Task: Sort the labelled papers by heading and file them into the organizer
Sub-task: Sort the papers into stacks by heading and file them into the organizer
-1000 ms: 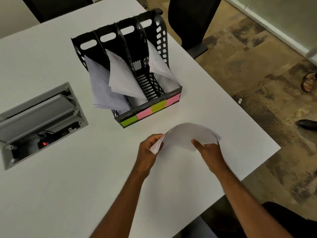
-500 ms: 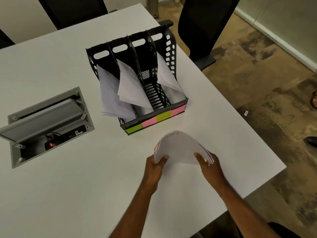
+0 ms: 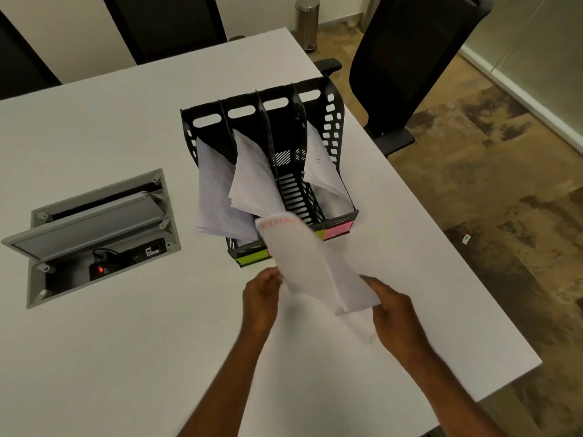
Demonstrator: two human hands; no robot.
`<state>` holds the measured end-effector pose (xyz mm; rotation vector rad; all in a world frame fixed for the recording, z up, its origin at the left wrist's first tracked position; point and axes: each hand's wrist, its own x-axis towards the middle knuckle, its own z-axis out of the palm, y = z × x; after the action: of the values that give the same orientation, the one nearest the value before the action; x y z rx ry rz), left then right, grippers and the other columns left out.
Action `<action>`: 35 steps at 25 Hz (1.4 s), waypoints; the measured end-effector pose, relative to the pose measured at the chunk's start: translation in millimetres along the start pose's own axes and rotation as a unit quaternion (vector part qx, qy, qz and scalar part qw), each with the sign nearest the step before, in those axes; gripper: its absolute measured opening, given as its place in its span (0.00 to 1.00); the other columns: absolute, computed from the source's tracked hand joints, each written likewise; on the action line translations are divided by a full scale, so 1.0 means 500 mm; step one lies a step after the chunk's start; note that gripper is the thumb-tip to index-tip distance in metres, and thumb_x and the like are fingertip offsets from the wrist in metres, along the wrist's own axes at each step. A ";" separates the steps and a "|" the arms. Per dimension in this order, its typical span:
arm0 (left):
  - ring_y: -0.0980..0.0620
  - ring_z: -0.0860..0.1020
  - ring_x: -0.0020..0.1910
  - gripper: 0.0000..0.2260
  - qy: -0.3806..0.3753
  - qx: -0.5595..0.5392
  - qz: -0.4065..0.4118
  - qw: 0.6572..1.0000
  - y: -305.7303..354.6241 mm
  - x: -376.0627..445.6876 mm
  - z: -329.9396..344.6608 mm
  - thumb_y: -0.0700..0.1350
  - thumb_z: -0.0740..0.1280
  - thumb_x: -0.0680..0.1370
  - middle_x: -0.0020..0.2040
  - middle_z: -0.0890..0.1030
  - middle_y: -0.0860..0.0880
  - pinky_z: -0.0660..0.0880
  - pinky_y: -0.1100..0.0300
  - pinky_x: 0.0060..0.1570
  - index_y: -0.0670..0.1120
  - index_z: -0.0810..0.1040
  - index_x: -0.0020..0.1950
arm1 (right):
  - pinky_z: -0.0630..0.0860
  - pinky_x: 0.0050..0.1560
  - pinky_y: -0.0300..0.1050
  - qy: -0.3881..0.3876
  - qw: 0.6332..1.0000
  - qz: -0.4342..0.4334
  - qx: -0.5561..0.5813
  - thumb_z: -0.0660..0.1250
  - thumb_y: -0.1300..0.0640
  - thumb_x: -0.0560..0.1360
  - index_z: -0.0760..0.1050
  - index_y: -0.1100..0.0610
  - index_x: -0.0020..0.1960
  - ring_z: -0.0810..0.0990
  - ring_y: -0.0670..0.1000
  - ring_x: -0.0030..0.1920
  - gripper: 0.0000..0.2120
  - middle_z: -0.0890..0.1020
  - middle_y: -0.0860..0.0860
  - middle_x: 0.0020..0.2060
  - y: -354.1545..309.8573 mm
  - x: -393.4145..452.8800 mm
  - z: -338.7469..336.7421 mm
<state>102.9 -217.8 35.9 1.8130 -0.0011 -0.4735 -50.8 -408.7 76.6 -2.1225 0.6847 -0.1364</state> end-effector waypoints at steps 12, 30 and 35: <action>0.40 0.72 0.72 0.22 0.006 0.351 0.203 0.914 0.038 0.102 -0.014 0.35 0.68 0.78 0.71 0.75 0.40 0.66 0.48 0.74 0.38 0.72 0.73 | 0.74 0.66 0.45 0.248 0.962 -0.110 -0.030 0.68 0.72 0.75 0.69 0.56 0.74 0.77 0.53 0.66 0.30 0.79 0.55 0.65 -0.232 0.247 0.049; 0.45 0.70 0.74 0.22 -0.001 0.358 0.176 0.917 0.024 0.109 -0.025 0.36 0.67 0.79 0.73 0.74 0.45 0.59 0.59 0.73 0.42 0.73 0.73 | 0.80 0.58 0.54 0.082 0.985 -0.007 -0.150 0.65 0.63 0.80 0.71 0.59 0.69 0.80 0.59 0.56 0.18 0.75 0.58 0.61 -0.156 0.343 0.168; 0.46 0.69 0.75 0.22 -0.004 0.357 0.174 0.918 0.026 0.110 -0.026 0.37 0.66 0.79 0.74 0.74 0.45 0.59 0.60 0.73 0.42 0.72 0.74 | 0.78 0.61 0.55 0.063 0.987 0.005 -0.147 0.66 0.64 0.79 0.69 0.61 0.71 0.80 0.60 0.57 0.21 0.75 0.60 0.62 -0.148 0.352 0.168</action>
<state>160.7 -222.9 33.3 2.4578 -0.5614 -0.2313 156.8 -405.2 57.1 -2.4076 0.8324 -0.1741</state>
